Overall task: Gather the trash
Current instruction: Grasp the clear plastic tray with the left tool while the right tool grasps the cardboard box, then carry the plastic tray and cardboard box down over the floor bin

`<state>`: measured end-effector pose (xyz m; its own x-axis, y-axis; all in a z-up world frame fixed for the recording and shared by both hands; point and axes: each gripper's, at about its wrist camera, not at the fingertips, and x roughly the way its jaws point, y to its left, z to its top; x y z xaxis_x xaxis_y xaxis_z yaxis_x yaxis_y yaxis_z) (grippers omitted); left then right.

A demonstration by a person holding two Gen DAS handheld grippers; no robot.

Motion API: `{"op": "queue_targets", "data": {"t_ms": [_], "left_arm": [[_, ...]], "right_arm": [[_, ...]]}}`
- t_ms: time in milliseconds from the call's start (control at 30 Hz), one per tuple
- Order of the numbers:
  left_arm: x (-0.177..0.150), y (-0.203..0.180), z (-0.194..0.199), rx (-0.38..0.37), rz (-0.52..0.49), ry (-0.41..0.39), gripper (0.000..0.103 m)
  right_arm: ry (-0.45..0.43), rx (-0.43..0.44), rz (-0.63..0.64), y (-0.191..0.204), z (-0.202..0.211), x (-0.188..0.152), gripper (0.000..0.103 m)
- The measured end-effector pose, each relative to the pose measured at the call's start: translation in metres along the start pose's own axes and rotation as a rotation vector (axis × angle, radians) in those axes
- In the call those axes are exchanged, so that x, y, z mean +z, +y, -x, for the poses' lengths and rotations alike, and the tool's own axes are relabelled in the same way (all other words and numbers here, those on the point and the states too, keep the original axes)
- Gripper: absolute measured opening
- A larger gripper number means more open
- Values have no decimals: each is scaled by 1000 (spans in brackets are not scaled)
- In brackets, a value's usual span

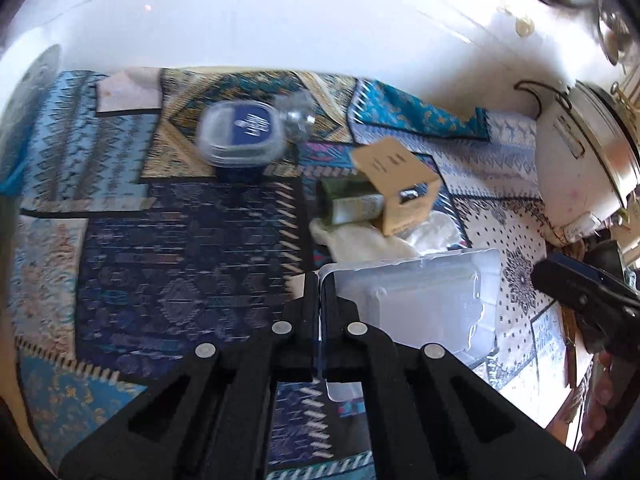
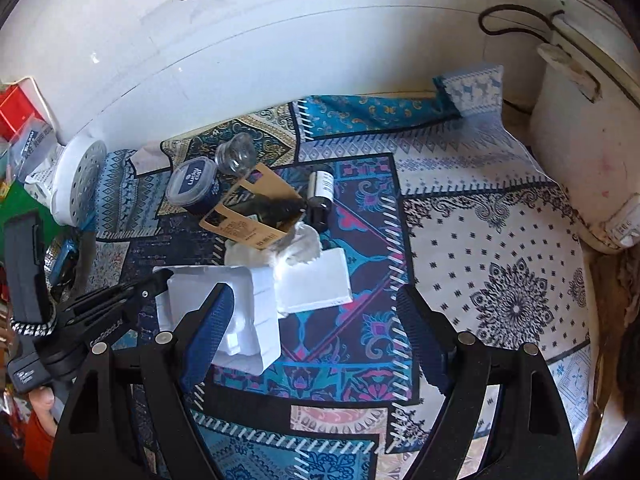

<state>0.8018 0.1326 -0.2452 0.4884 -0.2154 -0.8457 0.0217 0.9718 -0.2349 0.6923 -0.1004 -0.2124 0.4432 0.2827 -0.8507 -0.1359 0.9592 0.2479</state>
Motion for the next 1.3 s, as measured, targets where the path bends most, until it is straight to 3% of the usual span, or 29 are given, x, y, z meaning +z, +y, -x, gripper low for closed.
{"op": "queue_targets", "data": {"t_ms": [333,500,567,633,767,1100,1300], "left_arm": [[-15,88,49,140,140,-67,0],[-23,116,51,161,179,-61,0],[-25,120,51,166,177,-59,0],[-25,120,51,157,176,-60,0],[-22,112,49,136,159,-64,0],[-8,60,64,91,89,-110,0],[-19,23,86,86,90,-152,0]], "right_arm": [[-2,56,71,59,-57,39,81],[13,-51,127,73,-90,41,80],[13,-89,135,71,-95,40,70],[24,-92,136,67,-97,40,50],[-10,-85,111,58,-81,41,39],[-118,-80,95,36,-19,37,37],[-180,-65,94,10,25,21,37]]}}
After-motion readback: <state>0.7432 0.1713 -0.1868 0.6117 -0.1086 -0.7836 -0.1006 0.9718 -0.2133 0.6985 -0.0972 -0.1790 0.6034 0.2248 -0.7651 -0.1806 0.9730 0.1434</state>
